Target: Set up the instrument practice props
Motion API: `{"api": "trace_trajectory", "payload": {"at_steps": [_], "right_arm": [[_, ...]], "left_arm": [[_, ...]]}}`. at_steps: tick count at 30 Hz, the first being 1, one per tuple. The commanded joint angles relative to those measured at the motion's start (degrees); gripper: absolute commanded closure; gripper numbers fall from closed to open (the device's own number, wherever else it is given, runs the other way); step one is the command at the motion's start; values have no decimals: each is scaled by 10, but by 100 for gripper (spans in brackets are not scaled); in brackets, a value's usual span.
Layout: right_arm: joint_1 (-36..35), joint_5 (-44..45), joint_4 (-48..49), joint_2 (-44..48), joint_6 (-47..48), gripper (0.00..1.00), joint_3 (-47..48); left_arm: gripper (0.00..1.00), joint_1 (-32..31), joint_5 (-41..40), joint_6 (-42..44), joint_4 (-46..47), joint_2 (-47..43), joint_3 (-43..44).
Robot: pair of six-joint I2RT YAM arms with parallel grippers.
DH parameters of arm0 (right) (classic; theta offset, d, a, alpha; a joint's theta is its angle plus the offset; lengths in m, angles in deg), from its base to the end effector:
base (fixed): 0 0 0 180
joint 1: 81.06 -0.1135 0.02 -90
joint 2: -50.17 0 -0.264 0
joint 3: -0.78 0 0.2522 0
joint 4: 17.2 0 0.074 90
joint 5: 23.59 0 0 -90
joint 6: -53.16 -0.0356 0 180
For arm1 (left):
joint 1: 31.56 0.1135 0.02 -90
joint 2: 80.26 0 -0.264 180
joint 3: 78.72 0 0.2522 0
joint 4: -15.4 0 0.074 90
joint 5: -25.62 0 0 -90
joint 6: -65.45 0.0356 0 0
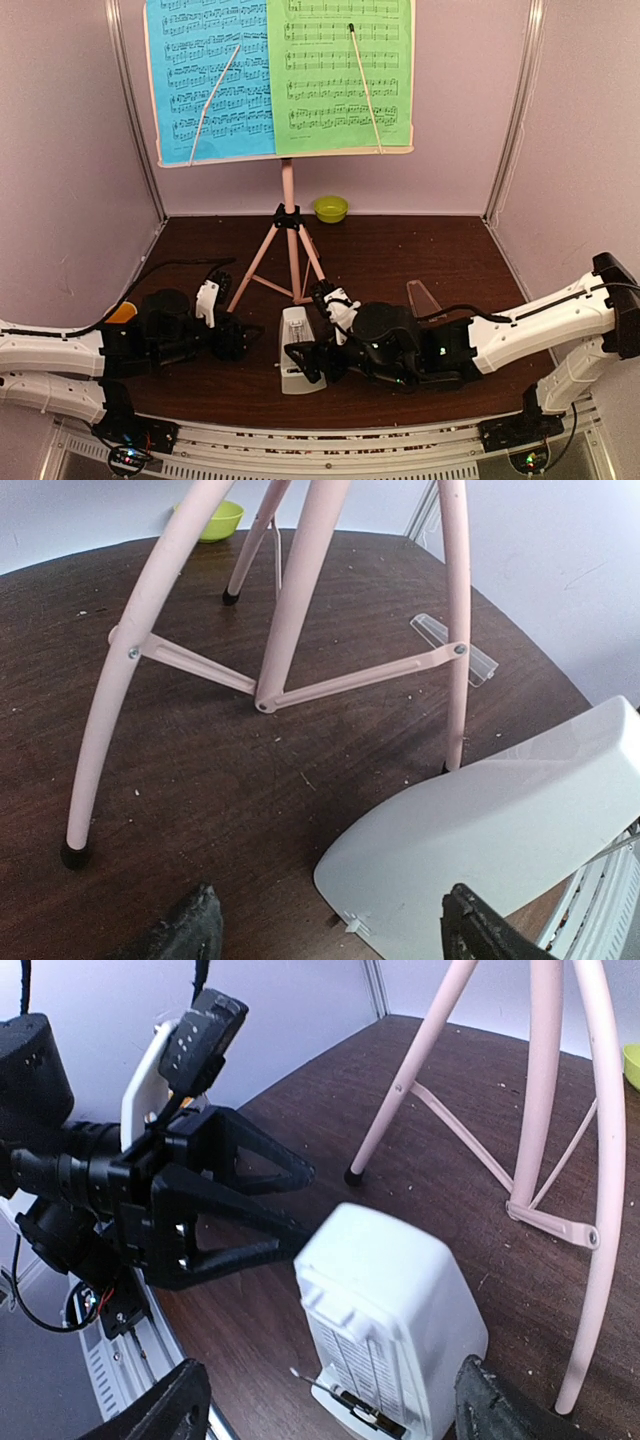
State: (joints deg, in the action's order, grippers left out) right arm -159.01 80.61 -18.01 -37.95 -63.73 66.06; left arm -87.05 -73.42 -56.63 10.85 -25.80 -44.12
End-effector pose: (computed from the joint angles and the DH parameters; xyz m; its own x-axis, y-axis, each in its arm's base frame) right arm 0.0802 0.3338 0.2359 -0.4823 -0.1590 -0.8615 -0.7659 0.5539 0.3265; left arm 0.1197 -0.1642 0.1975 -0.5875 -0.0712 -0.8061 0.4965 0.7548 -0.4286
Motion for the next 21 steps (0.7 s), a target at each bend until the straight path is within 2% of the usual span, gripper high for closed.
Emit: {"api": "trace_trajectory", "payload": {"at_steps": [1,10,21], "right_arm": [[-4,58,-15,-21,7,15,43],[-3,141,-96,-8,-3,17,43],[6,198,-142,86,-58,15,-82]], "left_arm": [[22,0,-10,-6,1,-11,-7],[22,0,-29,2,-29,-36,-4],[18,9,-40,4,-63,-63,-1]]}}
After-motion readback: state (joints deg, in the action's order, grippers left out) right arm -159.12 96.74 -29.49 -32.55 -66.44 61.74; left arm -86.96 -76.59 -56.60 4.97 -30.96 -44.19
